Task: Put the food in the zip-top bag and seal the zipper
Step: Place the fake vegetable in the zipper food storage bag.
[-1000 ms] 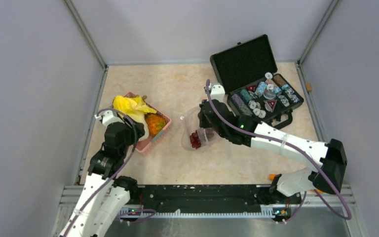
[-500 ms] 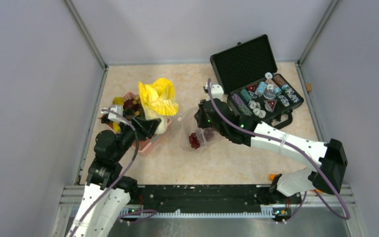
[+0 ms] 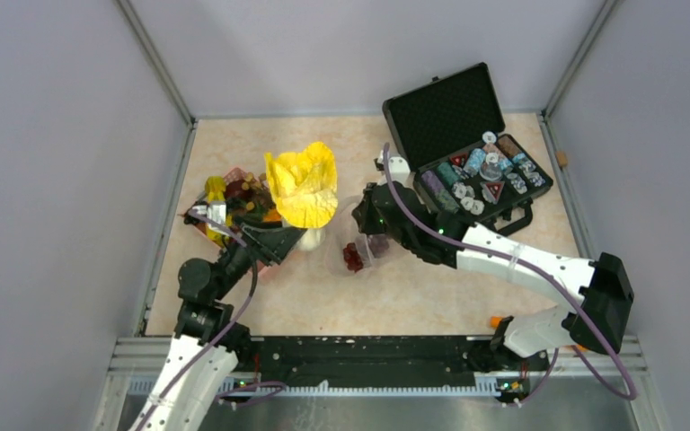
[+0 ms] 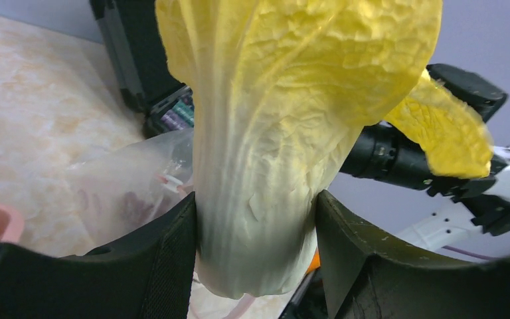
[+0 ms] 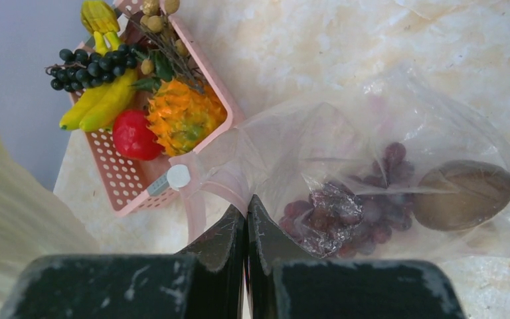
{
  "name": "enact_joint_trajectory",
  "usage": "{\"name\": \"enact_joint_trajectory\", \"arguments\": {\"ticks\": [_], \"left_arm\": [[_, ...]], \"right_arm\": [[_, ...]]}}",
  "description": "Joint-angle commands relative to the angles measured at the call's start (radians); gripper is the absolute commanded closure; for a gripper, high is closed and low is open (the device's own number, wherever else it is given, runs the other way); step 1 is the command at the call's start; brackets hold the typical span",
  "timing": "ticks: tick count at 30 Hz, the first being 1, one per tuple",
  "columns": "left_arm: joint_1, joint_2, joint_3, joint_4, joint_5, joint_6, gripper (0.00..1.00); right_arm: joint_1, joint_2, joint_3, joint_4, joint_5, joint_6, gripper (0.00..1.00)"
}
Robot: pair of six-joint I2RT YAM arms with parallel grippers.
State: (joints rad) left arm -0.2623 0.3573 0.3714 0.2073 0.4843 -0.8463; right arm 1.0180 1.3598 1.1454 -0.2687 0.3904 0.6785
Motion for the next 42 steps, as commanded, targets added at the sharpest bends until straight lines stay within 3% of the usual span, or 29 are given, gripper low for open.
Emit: {"name": "enact_joint_trajectory", "arguments": {"ticks": [1,3,14,19,23,31,42], "left_arm": [[-0.002,-0.031,-0.137,0.412,-0.051,-0.225,1.00],[-0.005,0.000,-0.186,0.557,-0.060,-0.269,1.00],[-0.119,0.125,-0.177,0.790,-0.029,-0.201,1.00],[-0.266,0.159,-0.123,0.639,-0.057,-0.017,1.00],[-0.326,0.191,-0.165,0.708,-0.132,0.021,1.00],[-0.364,0.313,-0.219,0.791,-0.157,0.053,1.00],[-0.372,0.241,-0.232,0.668,-0.248,0.147,1.00]], "right_arm": [[-0.008,-0.068,-0.022,0.078,0.010,0.061,1.00],[-0.009,-0.083,-0.042,0.117,0.001,0.085,1.00],[-0.009,-0.055,-0.011,0.132,-0.046,0.122,1.00],[-0.010,-0.036,0.024,0.133,-0.071,0.127,1.00],[-0.011,-0.043,0.031,0.152,-0.102,0.135,1.00],[-0.011,-0.062,0.039,0.164,-0.135,0.146,1.00],[-0.017,-0.125,0.014,0.169,-0.123,0.158,1.00]]}}
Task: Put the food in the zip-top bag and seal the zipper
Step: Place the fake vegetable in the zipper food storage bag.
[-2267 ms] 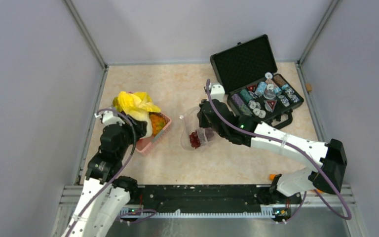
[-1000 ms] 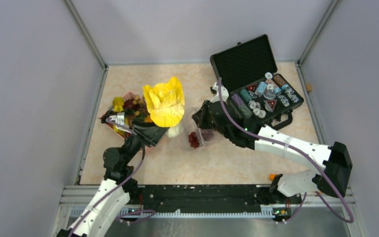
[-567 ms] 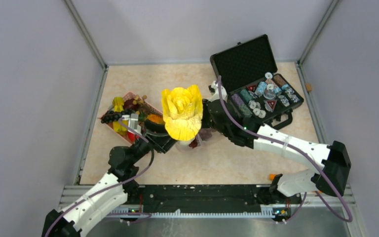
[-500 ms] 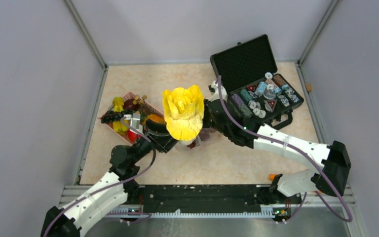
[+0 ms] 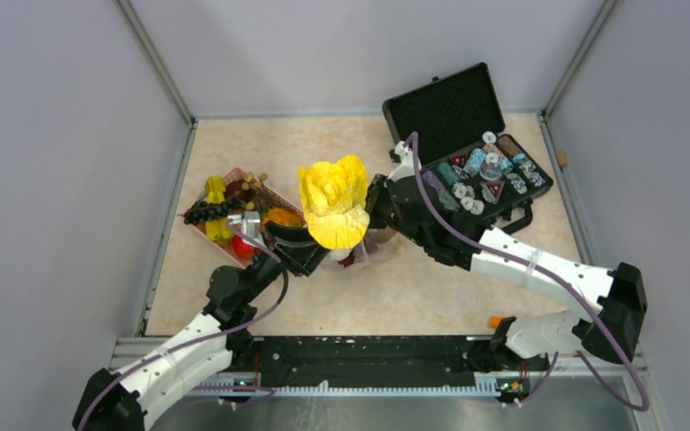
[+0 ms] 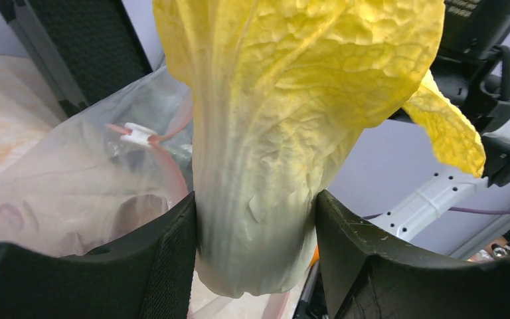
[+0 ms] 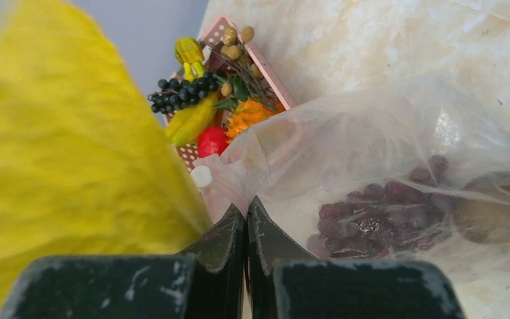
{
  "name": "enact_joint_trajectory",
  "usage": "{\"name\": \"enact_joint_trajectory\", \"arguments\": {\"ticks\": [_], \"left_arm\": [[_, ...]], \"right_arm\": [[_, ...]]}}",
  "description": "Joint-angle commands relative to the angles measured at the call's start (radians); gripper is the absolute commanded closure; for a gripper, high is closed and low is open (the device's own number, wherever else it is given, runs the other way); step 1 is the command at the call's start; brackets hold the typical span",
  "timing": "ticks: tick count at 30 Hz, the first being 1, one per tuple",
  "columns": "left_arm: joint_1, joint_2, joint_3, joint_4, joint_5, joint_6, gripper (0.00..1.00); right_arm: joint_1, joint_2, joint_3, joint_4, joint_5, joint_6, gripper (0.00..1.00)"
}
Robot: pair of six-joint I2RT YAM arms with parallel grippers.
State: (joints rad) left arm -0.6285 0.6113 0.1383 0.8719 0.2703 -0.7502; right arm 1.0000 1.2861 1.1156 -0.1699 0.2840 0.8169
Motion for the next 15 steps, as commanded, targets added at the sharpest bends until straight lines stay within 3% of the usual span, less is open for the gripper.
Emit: {"name": "enact_joint_trajectory", "arguments": {"ticks": [1,9,12,15], "left_arm": [[-0.005,-0.007,0.001,0.003,-0.032,0.050,1.00],[-0.021,0.038,0.003,-0.043,-0.098,0.072,1.00],[-0.022,0.015,0.027,-0.166,-0.133,0.128,0.99],[-0.026,0.005,0.083,-0.325,-0.173,0.213,0.91]], "right_arm": [[0.000,-0.051,0.046,0.068,-0.026,0.019,1.00],[-0.004,-0.069,0.040,0.079,-0.042,0.027,1.00],[-0.010,-0.092,0.031,0.079,-0.041,0.033,1.00],[-0.023,-0.117,0.020,0.087,-0.063,0.039,1.00]]}}
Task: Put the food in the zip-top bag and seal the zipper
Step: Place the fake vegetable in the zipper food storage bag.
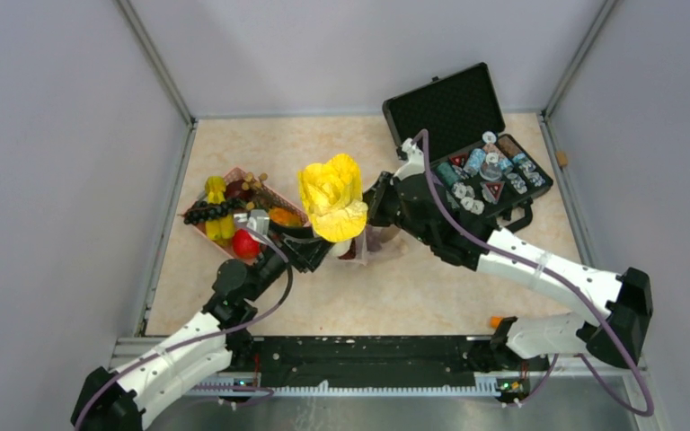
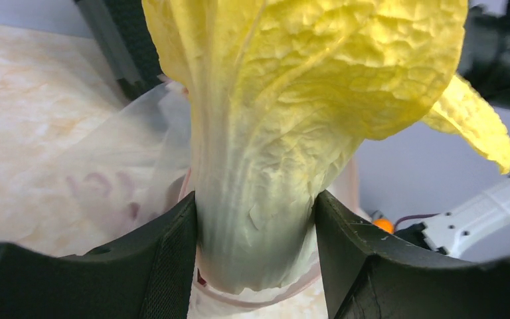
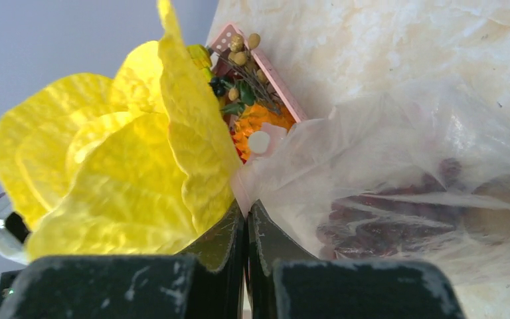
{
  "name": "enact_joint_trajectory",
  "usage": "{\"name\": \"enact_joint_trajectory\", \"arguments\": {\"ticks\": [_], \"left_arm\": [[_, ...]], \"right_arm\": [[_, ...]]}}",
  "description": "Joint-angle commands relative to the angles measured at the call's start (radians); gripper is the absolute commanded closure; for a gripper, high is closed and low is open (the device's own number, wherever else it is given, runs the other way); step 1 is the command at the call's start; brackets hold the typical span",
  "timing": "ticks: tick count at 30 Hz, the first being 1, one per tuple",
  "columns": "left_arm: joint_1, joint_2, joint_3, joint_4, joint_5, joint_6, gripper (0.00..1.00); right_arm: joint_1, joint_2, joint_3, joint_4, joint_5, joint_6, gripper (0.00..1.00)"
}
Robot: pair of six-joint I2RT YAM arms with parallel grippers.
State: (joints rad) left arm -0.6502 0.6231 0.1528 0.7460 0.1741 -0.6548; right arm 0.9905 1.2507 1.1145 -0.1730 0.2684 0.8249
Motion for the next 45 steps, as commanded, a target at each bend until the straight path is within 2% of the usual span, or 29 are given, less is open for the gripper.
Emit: {"name": "enact_joint_trajectory", "arguments": {"ticks": [1,3,8,10,14,19,23,28,39,45], "left_arm": [[-0.005,-0.003,0.070,-0.184,-0.073,0.125,0.90],[-0.010,0.011,0.074,-0.157,-0.066,0.130,0.87],[-0.036,0.067,0.127,-0.228,-0.065,0.191,0.76],[-0.055,0.085,0.147,-0.251,-0.053,0.206,0.65],[-0.072,0.094,0.169,-0.257,-0.005,0.204,0.51],[-0.072,0.064,0.228,-0.347,-0.007,0.188,0.20],[-0.073,0.025,0.289,-0.478,-0.066,0.199,0.08],[-0.073,-0.029,0.303,-0.517,-0.146,0.225,0.02],[-0.072,-0.039,0.351,-0.569,-0.165,0.227,0.01],[-0.071,-0.079,0.376,-0.603,-0.244,0.248,0.01]], "right_arm": [[-0.019,-0.088,0.017,0.099,-0.062,0.033,1.00],[-0.025,-0.091,0.017,0.102,-0.081,0.037,1.00],[-0.027,-0.105,0.015,0.103,-0.084,0.043,1.00],[-0.029,-0.109,0.015,0.100,-0.077,0.041,1.00],[-0.035,-0.111,0.009,0.102,-0.076,0.042,1.00],[-0.035,-0.109,-0.007,0.100,-0.072,0.045,1.00],[-0.037,-0.109,-0.008,0.089,-0.068,0.037,1.00],[-0.038,-0.107,-0.013,0.094,-0.069,0.033,1.00],[-0.039,-0.071,-0.010,0.091,-0.096,0.012,1.00],[-0.038,-0.037,-0.010,0.062,-0.099,0.007,1.00]]}}
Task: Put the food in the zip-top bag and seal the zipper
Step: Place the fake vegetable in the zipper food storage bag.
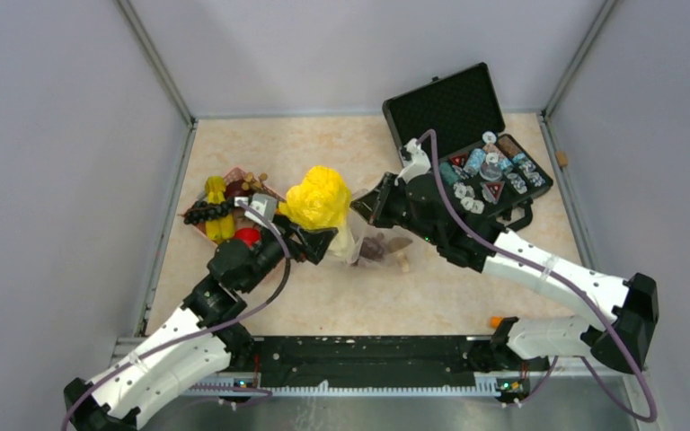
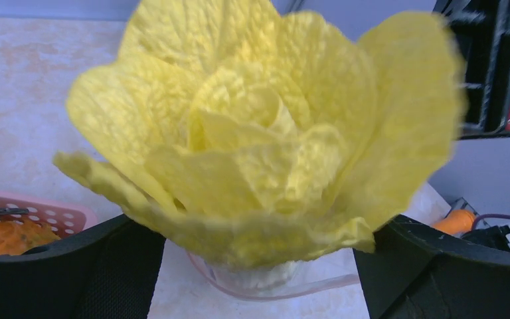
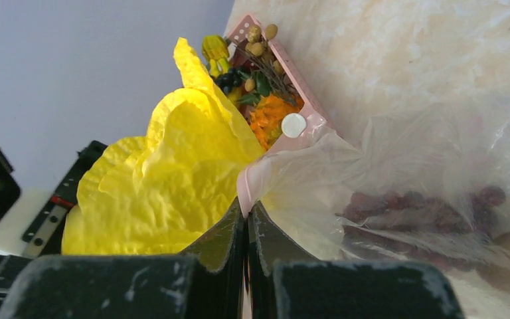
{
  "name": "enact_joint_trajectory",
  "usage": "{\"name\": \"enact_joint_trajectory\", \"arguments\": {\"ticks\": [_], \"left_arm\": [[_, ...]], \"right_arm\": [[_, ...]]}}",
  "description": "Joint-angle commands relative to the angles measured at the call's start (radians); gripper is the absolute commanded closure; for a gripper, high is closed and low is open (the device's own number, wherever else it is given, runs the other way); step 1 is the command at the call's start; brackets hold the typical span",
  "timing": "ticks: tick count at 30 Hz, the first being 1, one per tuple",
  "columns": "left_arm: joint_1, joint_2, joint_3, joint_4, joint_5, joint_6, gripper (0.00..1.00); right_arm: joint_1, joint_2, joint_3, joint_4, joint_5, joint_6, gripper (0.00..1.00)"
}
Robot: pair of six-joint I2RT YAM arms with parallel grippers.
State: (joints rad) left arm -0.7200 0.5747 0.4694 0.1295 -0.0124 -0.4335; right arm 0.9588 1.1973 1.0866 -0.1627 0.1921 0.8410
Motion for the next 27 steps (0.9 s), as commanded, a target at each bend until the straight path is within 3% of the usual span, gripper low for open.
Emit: {"name": "enact_joint_trajectory", "arguments": {"ticks": [1,9,12,15,19,23,25,27], "left_arm": [[-0.001,-0.030,0.058,0.018,-0.059,0.027,0.01],[-0.001,0.046,0.060,0.030,-0.044,0.043,0.03],[-0.001,0.050,0.063,0.003,-0.036,0.048,0.24],[-0.001,0.040,0.043,-0.009,-0.029,0.035,0.51],[-0.001,0.024,0.007,0.014,0.059,-0.011,0.82],[-0.002,0.030,-0.044,0.147,0.235,-0.046,0.91],[-0.002,0.045,-0.067,0.220,0.269,-0.073,1.00],[-0.003,0.062,-0.082,0.283,0.284,-0.075,1.00]], "right_arm": [[-0.007,0.026,0.024,0.043,-0.033,-0.008,1.00],[-0.007,0.047,0.023,0.063,-0.080,-0.009,1.00],[-0.007,0.044,0.028,0.048,-0.066,-0.020,1.00],[-0.008,0.046,0.034,0.046,-0.066,-0.026,1.00],[-0.007,0.054,0.035,0.058,-0.072,-0.025,1.00],[-0.007,0.065,0.054,0.058,-0.047,-0.026,1.00],[-0.009,0.075,0.076,0.037,-0.030,-0.022,1.00],[-0.010,0.081,0.089,0.021,-0.011,-0.002,1.00]]}}
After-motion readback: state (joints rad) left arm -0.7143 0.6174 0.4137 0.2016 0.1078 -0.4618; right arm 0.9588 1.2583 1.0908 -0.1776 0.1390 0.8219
